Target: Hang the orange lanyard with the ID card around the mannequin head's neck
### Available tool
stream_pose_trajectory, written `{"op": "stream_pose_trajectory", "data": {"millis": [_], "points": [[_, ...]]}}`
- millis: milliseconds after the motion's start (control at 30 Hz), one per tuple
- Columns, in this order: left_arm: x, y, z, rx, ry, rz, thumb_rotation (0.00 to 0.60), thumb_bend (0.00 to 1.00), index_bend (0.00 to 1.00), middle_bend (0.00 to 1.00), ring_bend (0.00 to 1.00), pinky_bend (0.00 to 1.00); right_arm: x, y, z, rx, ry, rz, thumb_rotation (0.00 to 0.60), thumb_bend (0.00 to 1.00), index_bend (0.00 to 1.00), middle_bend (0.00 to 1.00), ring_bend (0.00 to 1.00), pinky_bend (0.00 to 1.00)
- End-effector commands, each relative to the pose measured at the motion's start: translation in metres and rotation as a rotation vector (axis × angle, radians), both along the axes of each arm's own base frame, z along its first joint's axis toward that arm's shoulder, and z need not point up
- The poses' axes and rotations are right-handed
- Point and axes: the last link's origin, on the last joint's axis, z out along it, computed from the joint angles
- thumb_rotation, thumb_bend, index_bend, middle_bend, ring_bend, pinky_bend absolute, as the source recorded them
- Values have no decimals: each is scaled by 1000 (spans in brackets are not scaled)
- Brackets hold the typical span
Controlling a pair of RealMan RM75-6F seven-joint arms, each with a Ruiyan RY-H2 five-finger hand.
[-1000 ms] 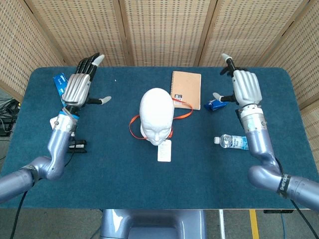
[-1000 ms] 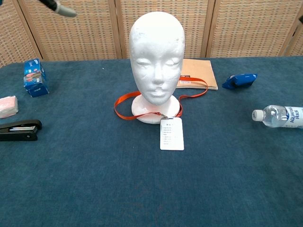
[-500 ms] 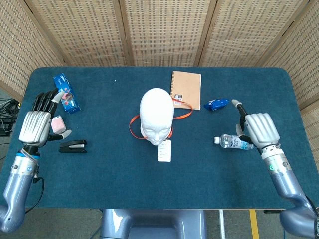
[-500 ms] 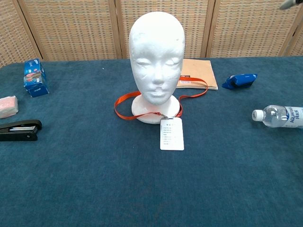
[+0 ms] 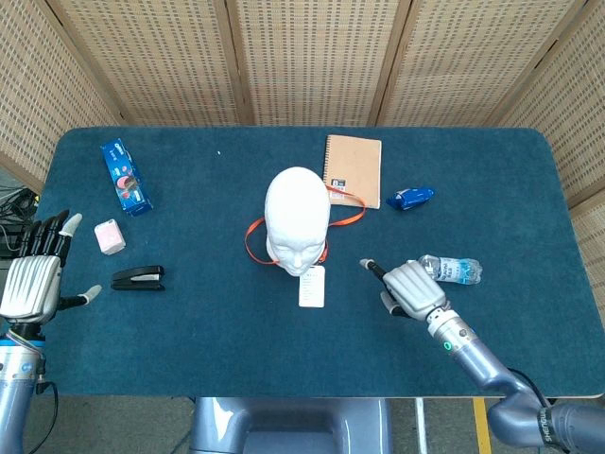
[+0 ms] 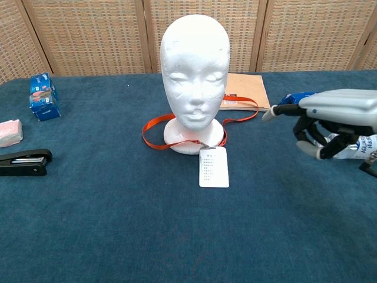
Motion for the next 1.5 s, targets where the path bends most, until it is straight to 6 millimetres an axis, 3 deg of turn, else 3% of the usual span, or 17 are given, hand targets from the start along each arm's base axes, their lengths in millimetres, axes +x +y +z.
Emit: {"op": "stream_pose_trajectory", "data": {"millis": [33,400,833,1267,1500], "points": [[-2,2,-1,-6,-2,4,600,0,0,0,0,0,15,-4,-27,45,21,19,600,760,153,732,666,859],[-9,9,-2,-29,-13,25,600,0,0,0,0,0,33,1,-77,136,51,24,600,760,192,735,667,859],[-11,11,-2,-35,-20,27,600,0,0,0,0,0,34,9,-99,192,100,29,600,762,232,737,667,859],[-11,11,-4,-40,-19,28,600,0,0,0,0,0,41,56,-90,354,173,168,600,762,261,740,667,859],[-11,10,-4,-40,-18,28,600,0,0,0,0,0,44,67,-83,376,167,216,600,763,268,741,667,859]]}}
